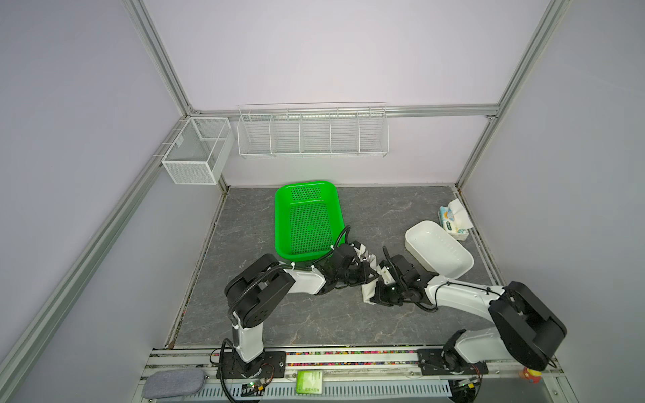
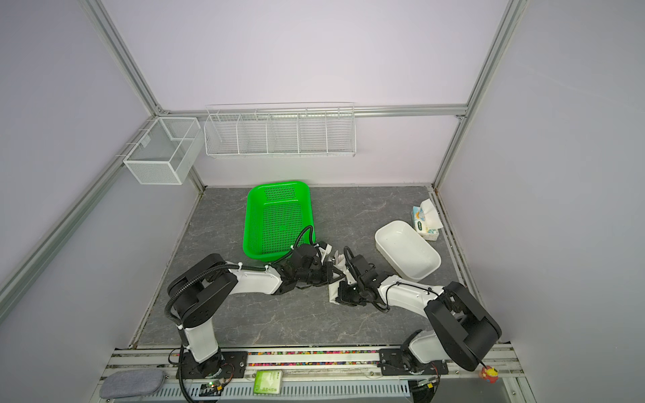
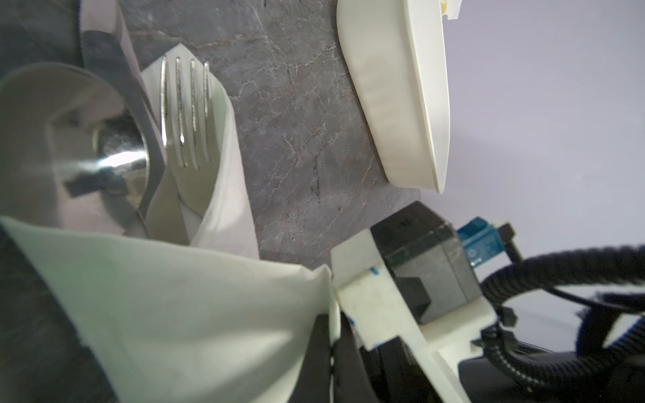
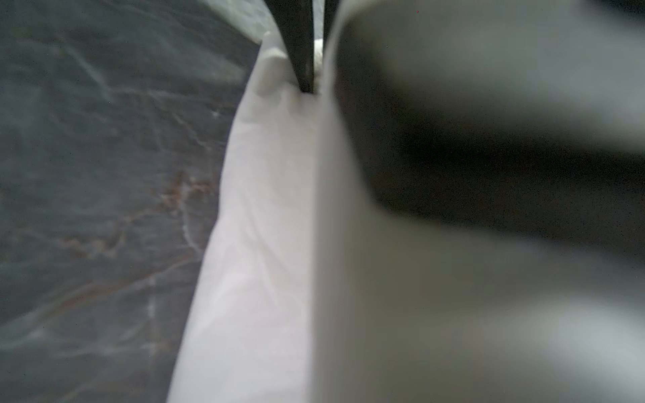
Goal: Place the utensils on the paper napkin and roll it up
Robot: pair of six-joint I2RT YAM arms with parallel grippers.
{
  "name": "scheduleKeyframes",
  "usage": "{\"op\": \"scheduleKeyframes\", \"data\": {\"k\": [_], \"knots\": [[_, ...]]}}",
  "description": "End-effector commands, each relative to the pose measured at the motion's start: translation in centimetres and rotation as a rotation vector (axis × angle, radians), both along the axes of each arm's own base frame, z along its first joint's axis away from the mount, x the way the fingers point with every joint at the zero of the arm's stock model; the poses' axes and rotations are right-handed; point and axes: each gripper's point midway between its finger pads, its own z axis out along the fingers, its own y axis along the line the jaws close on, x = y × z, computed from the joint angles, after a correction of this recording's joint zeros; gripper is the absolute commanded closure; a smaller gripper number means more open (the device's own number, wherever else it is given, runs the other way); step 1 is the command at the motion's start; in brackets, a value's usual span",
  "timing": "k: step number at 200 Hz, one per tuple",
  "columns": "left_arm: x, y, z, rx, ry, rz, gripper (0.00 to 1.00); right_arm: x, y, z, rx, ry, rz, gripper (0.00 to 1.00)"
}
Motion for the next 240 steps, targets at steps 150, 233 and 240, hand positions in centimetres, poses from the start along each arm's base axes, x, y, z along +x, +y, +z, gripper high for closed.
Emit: {"op": "scheduleKeyframes", "data": {"k": [150,233,240], "knots": [[0.2,-1.4,-0.3,-0.012,0.003,-0.017,1.0,-0.7,-2.7,0.5,-0.03,-0.002,-0.072,0.84],[0.1,-2.0,0.1,-0.015,0.0,-0.032,1.0,-1.0,-2.5,-1.2,-0.033,0.033,-0.065,0.87],[0.0,-2.2,0.2,-0.016,0.001,-0.035,1.0,-1.0,-2.6,-1.3,-0.037,0.037,-0.067,0.87]]}}
